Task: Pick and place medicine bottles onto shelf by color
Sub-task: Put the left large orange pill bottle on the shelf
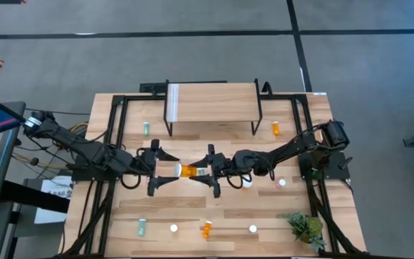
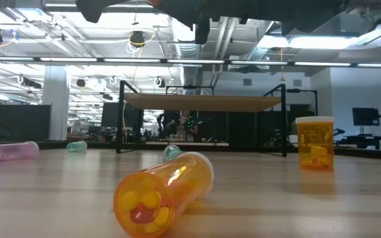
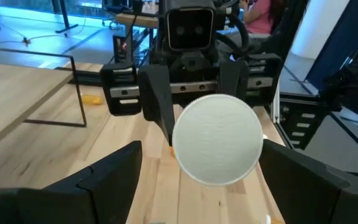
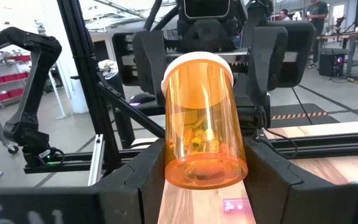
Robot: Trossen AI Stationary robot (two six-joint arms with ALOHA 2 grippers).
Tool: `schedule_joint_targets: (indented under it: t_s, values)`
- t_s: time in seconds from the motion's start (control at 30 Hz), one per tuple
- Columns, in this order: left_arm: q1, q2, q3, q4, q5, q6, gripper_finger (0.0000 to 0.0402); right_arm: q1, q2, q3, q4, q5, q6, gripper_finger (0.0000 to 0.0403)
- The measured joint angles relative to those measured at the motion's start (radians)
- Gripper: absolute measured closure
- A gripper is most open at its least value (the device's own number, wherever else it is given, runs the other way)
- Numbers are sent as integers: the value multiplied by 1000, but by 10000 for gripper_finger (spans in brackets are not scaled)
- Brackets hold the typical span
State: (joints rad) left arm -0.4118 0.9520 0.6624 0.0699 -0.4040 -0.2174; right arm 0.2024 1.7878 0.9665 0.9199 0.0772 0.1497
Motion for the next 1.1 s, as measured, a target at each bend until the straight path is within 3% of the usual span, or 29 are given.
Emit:
schedule_joint_targets:
  t_s: [1.1]
  values:
    - [16,50,6,15,12,-14,97,0,0,0,-3,-2,1,204]
